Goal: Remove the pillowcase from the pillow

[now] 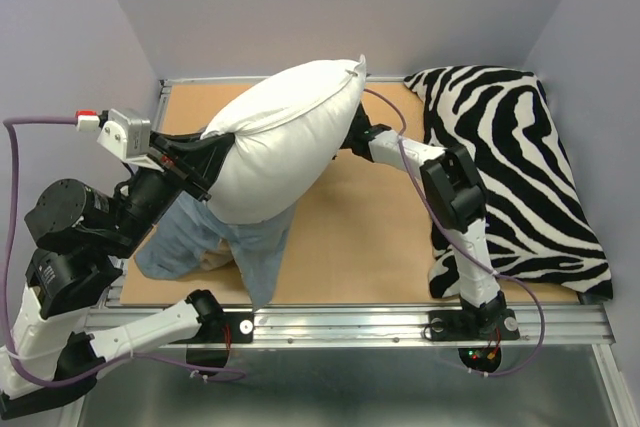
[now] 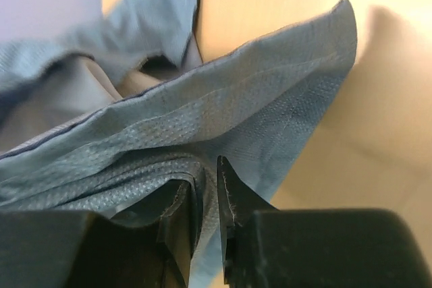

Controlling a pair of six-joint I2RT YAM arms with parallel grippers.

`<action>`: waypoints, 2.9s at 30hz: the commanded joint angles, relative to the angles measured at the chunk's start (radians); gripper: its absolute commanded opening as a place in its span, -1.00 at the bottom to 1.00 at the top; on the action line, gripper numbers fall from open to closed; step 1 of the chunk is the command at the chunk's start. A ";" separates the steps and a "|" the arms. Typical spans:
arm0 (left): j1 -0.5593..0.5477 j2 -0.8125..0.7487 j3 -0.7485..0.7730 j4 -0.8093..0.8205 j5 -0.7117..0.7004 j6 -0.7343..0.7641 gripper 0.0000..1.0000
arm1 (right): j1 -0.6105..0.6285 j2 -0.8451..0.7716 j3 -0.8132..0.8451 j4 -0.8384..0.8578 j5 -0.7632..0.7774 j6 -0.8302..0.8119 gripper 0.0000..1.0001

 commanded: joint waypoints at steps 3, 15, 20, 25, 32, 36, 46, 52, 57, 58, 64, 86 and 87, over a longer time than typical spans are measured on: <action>0.001 -0.097 -0.068 0.371 -0.134 -0.013 -1.00 | 0.016 0.019 0.042 -0.068 -0.021 -0.162 -0.26; 0.001 0.075 -0.228 0.564 -0.482 -0.107 -1.00 | -0.231 -0.611 -0.211 -0.086 0.124 0.002 0.61; 0.007 0.276 -0.197 0.585 -0.495 -0.136 -1.00 | -0.237 -0.741 -0.159 -0.174 0.216 -0.026 0.73; 0.012 0.397 -0.215 0.628 -0.363 -0.232 -1.00 | -0.271 -0.765 -0.165 -0.253 0.238 -0.064 0.80; -0.002 0.523 -0.386 0.712 -0.153 -0.384 -0.70 | -0.271 -0.828 -0.292 -0.249 0.247 -0.095 0.85; -0.019 0.531 -0.406 0.735 -0.131 -0.372 0.10 | -0.271 -0.902 -0.363 -0.250 0.297 -0.127 0.89; -0.041 0.535 -0.269 0.540 -0.279 -0.349 0.30 | -0.272 -0.995 -0.703 -0.197 0.202 -0.087 0.93; 0.025 0.619 -0.270 0.398 -0.403 -0.315 0.11 | -0.271 -1.034 -0.863 -0.001 0.089 -0.098 1.00; 0.142 0.685 -0.396 0.438 -0.288 -0.351 -0.07 | -0.271 -0.970 -1.036 0.374 -0.055 0.008 1.00; 0.151 0.699 -0.412 0.442 -0.264 -0.355 -0.15 | -0.271 -0.956 -1.058 0.423 -0.065 0.029 1.00; 0.173 0.747 -0.513 0.490 -0.151 -0.401 -0.83 | -0.271 -0.819 -1.183 0.736 -0.088 0.120 1.00; 0.179 0.597 -0.415 0.455 -0.111 -0.398 0.09 | -0.295 -0.813 -0.793 0.075 0.494 -0.190 -0.99; 0.179 0.583 -0.397 0.427 -0.152 -0.406 0.13 | -0.306 -0.810 -0.789 0.026 0.495 -0.199 -0.99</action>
